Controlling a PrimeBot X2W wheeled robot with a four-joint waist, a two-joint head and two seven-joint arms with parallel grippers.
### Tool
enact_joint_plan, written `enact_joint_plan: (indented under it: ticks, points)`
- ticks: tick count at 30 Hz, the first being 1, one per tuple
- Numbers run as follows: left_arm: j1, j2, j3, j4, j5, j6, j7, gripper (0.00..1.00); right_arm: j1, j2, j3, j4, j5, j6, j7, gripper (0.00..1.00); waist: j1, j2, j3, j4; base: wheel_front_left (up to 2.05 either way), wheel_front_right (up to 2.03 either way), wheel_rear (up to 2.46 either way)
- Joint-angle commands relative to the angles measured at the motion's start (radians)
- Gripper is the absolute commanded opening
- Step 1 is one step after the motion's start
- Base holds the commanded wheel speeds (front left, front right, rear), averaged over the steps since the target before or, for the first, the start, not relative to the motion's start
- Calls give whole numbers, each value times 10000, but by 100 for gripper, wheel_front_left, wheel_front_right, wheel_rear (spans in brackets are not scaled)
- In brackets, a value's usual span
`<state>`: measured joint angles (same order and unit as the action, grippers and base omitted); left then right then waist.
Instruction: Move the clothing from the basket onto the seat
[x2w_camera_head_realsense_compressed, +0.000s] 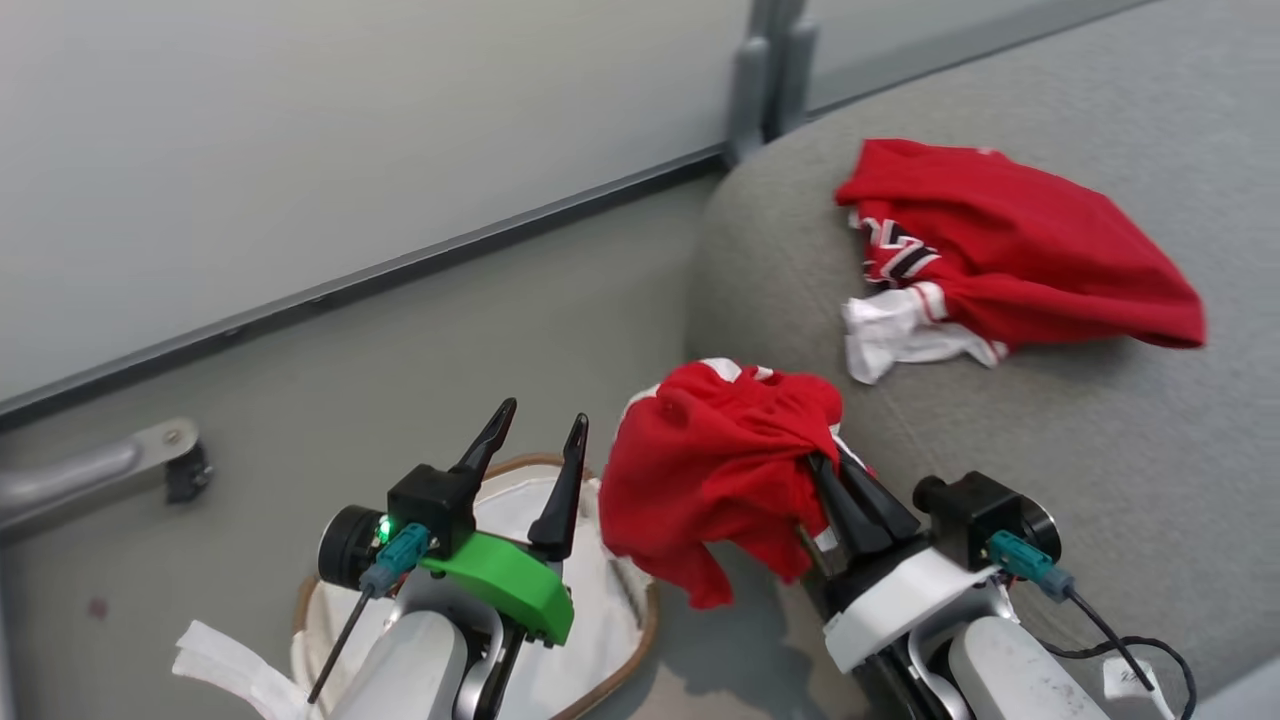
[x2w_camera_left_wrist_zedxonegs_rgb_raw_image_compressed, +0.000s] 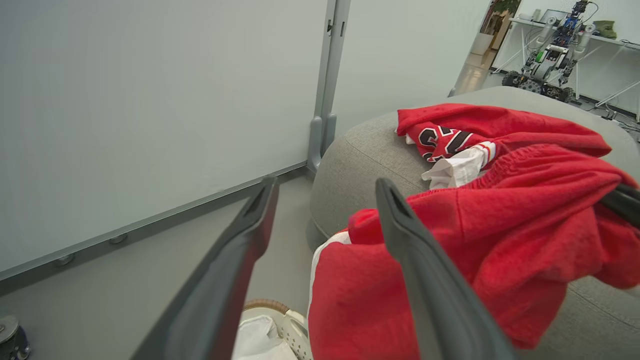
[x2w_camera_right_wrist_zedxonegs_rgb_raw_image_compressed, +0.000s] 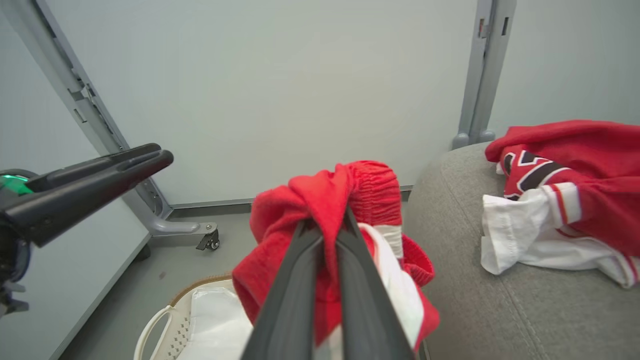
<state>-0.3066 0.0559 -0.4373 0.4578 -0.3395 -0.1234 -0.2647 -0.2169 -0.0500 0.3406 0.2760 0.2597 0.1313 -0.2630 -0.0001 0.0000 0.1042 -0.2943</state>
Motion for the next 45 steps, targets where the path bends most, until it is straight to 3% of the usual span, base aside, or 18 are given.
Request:
enact_joint_plan:
  ticks: [1, 5, 17, 26, 32, 36, 39, 45]
  points:
    - [179, 33, 91, 7, 145, -43, 7, 100, 154, -24, -116, -144, -14, -11, -24, 0, 1, 0, -76, -1583, 0, 0, 0]
    - [226, 2, 159, -22, 218, -62, 7, 100, 253, -27, -489, -450, -62, -11, -26, 0, 1, 0, 9, -2145, 0, 0, 0]
    - [-295, -16, -591, 196, 22, -80, 7, 100, -357, -20, -2031, -1998, -1037, -11, -24, 0, 1, 0, 598, -2415, 0, 0, 0]
    - [-528, 408, -632, 101, 145, -82, 7, 100, -3656, -1324, -2753, -2813, -1435, -11, -24, 0, 1, 0, 1517, -2440, 0, 0, 0]
    - [-748, 750, -698, -129, 240, -83, 7, 100, -6234, -2368, -3486, -2145, -1790, -11, -23, 0, 1, 0, 2300, -2173, 0, 0, 0]
    - [-1081, 958, -870, -271, 222, -83, 8, 100, -7271, -2724, -3930, -1303, -2275, -11, -23, 0, 1, 0, 2886, -1776, 0, 0, 0]
    - [-1387, 1114, -1050, -383, 181, -84, 8, 100, -7553, -2754, -4192, -522, -2807, -12, -23, 0, 1, 0, 3335, -1490, 0, 0, 0]
    - [-1889, 1313, -1328, -455, 53, -84, 8, 100, -6619, -1883, -4727, 715, -3424, -12, -22, 0, 1, 0, 4056, -1027, 0, 0, 0]
